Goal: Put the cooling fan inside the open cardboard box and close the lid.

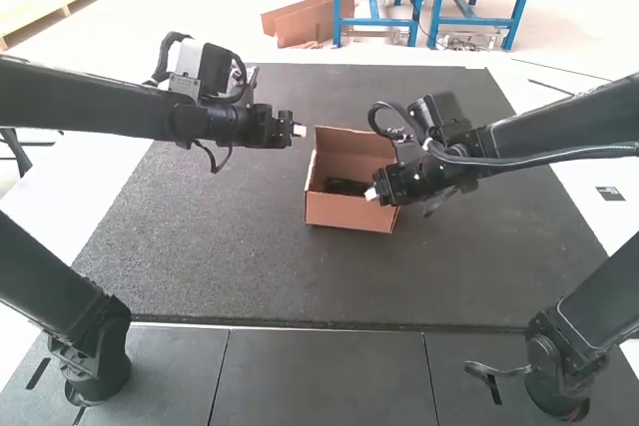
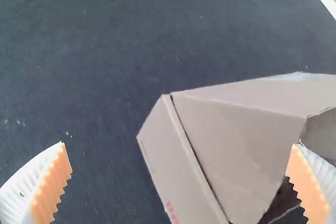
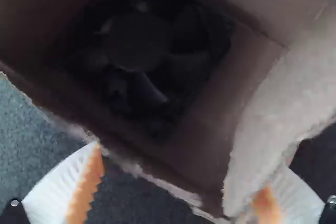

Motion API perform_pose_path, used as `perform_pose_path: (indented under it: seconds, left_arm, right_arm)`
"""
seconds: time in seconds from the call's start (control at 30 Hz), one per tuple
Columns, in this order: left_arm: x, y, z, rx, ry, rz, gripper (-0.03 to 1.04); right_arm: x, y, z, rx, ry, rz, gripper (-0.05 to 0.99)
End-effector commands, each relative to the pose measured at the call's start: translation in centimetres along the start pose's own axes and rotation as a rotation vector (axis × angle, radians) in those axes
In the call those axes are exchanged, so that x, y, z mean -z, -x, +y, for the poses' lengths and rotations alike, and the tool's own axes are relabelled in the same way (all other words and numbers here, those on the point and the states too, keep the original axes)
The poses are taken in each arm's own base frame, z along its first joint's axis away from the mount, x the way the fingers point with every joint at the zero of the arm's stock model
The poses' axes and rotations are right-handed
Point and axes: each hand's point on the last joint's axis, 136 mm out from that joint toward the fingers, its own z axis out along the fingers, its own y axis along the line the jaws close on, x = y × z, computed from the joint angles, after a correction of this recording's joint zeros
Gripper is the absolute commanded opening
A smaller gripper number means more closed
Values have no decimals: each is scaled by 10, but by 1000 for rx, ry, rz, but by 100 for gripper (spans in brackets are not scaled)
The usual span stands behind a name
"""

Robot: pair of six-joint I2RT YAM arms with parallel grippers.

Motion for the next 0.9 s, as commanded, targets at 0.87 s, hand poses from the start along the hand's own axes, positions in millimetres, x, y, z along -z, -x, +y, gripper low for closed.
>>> perform_pose_path:
  seconds: [0.87]
  left_arm:
    - [-13,101,-50,-74,-45,-165,97]
  right_arm:
    - [23,12,-22,18,-95,-15,92]
